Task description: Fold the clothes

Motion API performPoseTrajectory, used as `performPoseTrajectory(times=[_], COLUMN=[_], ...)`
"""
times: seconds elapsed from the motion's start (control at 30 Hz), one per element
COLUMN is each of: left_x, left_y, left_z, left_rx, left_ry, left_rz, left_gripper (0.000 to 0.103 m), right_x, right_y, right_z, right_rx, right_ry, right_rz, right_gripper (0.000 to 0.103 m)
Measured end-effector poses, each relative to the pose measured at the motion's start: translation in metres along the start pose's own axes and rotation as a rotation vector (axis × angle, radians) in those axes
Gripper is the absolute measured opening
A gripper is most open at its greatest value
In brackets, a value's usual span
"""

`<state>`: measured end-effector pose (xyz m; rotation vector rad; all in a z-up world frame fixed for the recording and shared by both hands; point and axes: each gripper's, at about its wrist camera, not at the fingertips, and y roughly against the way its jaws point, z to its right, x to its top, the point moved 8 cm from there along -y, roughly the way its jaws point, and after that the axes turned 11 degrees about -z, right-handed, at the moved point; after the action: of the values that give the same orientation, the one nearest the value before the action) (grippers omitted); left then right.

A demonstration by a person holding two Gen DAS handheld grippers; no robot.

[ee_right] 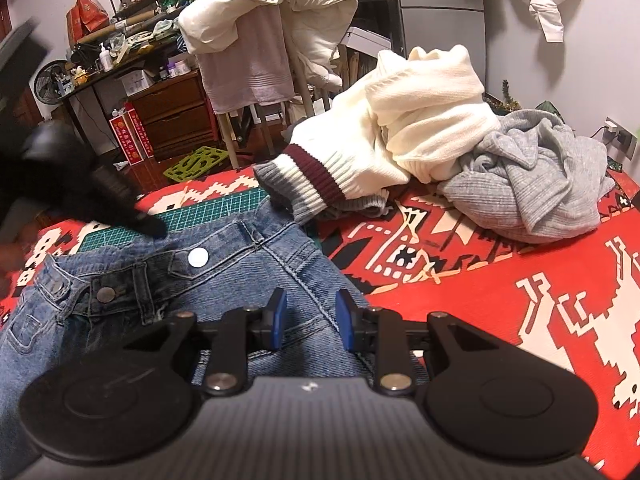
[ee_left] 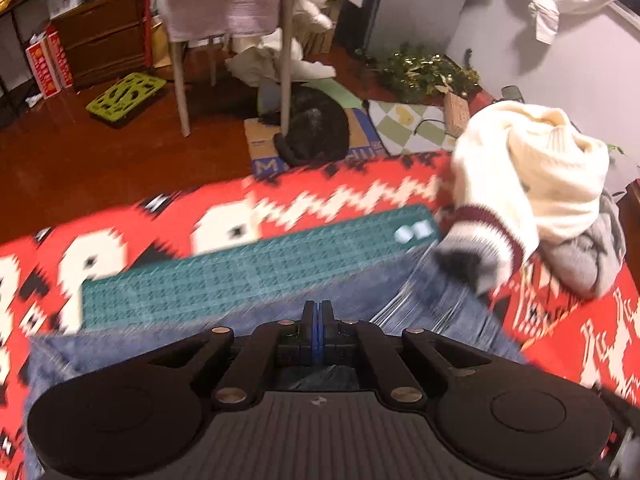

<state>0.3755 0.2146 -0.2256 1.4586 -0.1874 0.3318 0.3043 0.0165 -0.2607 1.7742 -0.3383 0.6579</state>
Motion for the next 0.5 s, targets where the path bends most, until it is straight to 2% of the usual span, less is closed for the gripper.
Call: performPoseTrajectory(times=[0.17, 0.5], left_x=[-0.026, -0.055], left_y=[0.004, 0.017], left_z=[-0.036, -0.094], left_rx=[0.037, 0.017], left_ry=[0.039, 0.155], left_rz=[-0.012, -0.003], left_gripper=[0.001, 0.001], right_x=[0.0, -0.001], right_y=[0.002, -0.001], right_z=[-0.001, -0.002], right_rx=[0.001, 0.005], right_ry=[0.002, 0.004], right_rz=[0.002, -0.005], right_gripper=[0.03, 0.03])
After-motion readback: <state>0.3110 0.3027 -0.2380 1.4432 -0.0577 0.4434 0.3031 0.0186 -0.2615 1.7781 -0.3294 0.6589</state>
